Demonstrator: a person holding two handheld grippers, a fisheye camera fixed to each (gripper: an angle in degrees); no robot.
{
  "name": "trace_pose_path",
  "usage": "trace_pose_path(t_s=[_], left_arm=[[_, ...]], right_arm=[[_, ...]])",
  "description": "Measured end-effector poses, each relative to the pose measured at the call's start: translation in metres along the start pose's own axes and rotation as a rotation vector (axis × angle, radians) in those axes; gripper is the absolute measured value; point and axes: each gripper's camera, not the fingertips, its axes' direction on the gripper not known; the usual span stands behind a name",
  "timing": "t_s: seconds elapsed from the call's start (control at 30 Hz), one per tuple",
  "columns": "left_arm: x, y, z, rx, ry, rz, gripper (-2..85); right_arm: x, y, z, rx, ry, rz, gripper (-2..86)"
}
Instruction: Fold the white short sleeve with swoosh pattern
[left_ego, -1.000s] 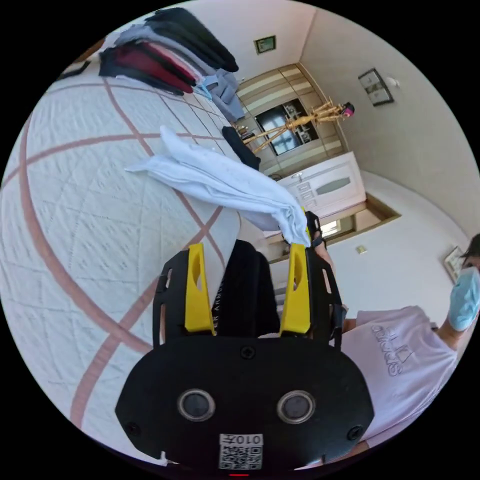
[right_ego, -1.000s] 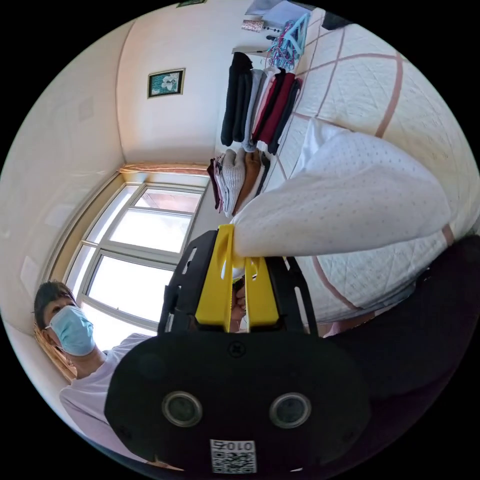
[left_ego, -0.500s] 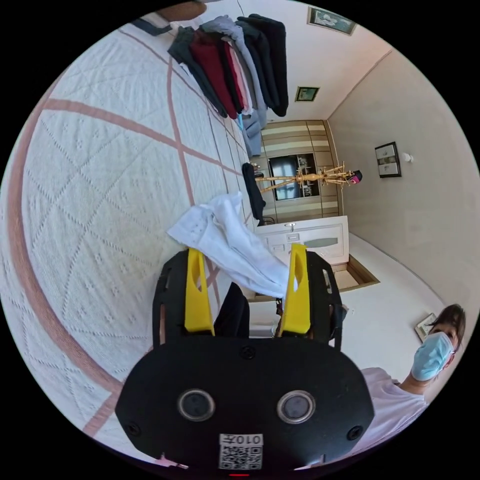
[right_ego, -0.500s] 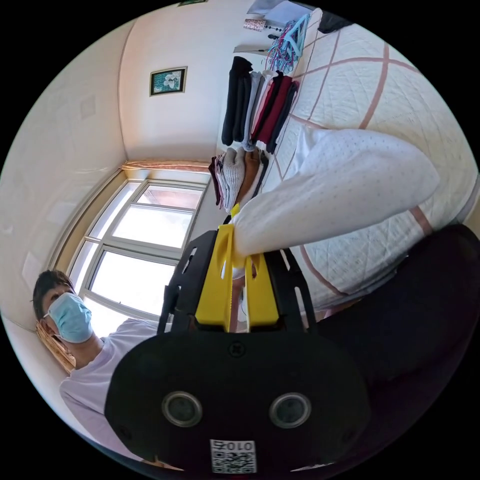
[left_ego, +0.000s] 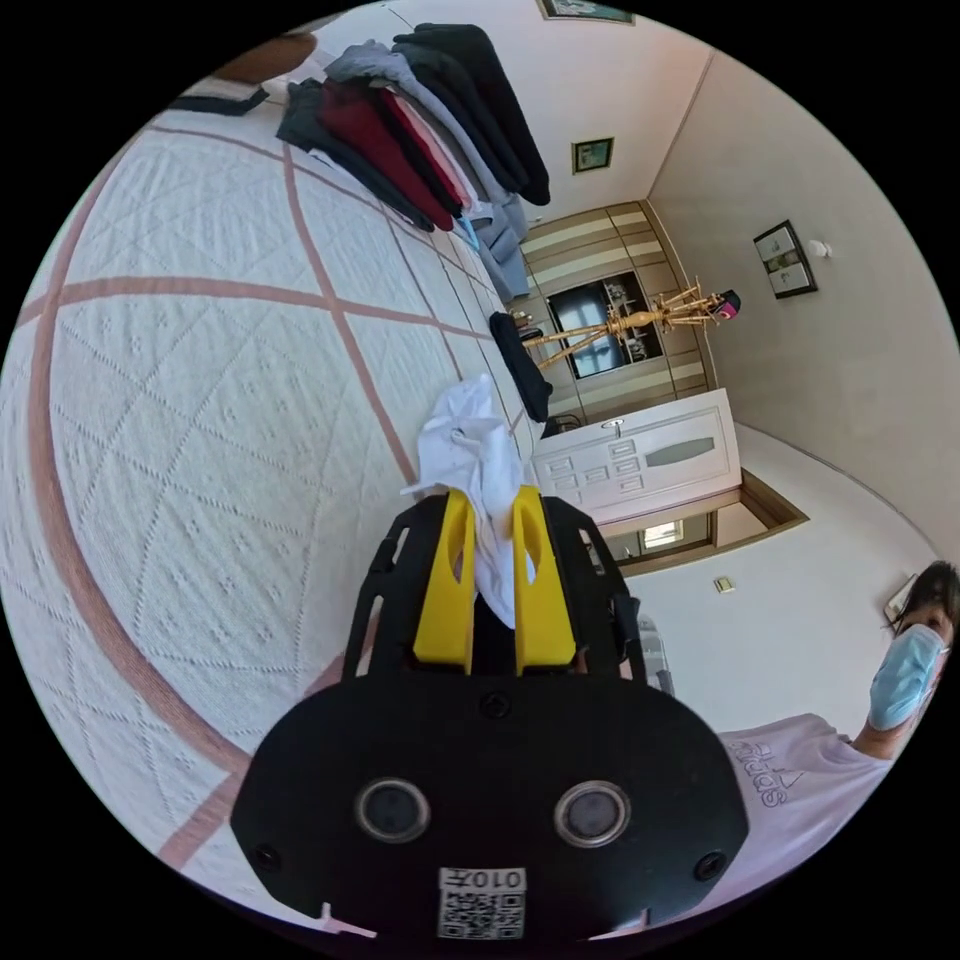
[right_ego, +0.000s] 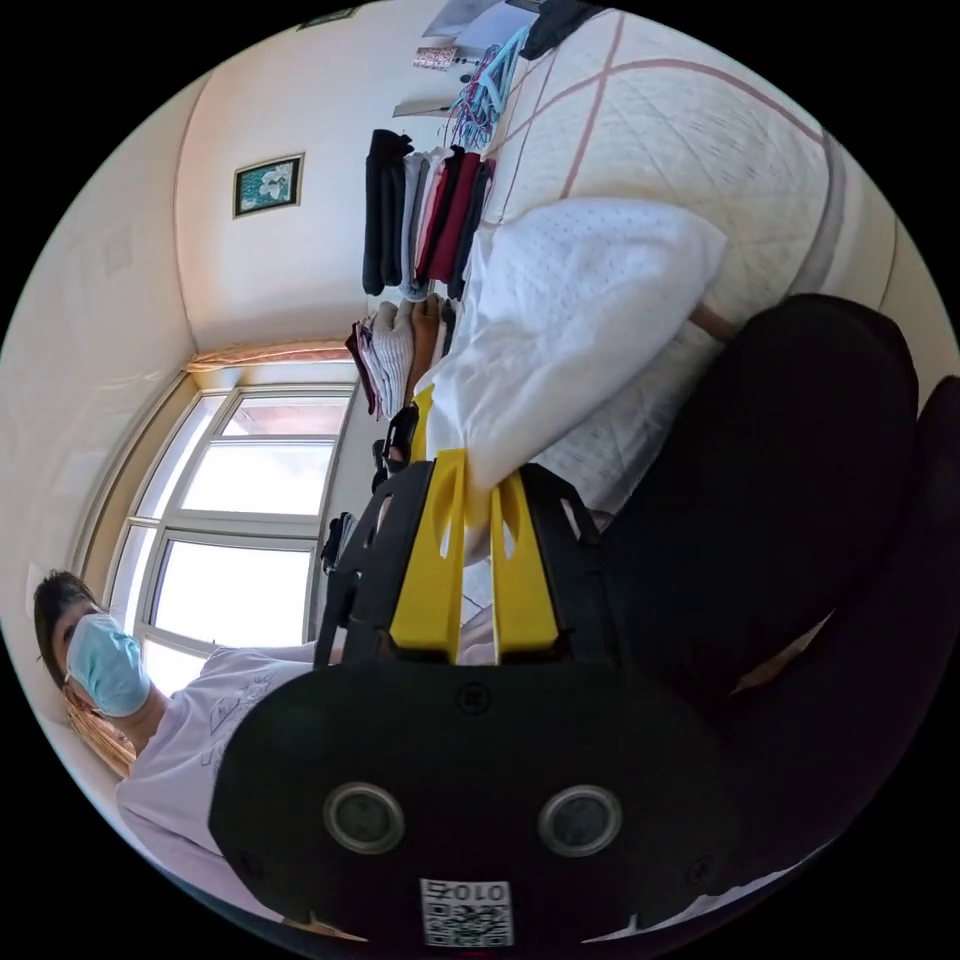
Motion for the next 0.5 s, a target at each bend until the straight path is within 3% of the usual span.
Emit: trace_pose_path(t_s=[0.23,0.5], left_arm=[[0.032,0.005,-0.002,0.028,0.135,0.054,6.8],[0.142,-0.009,0.002,0.000,0.244,0.313,7.2]], right_arm=[[-0.044,0.021,-0.029,0.055,0.016,-0.122,5.4],[-0.150,0.052,-0.091,0.115,0.002,-0.379,5.4]])
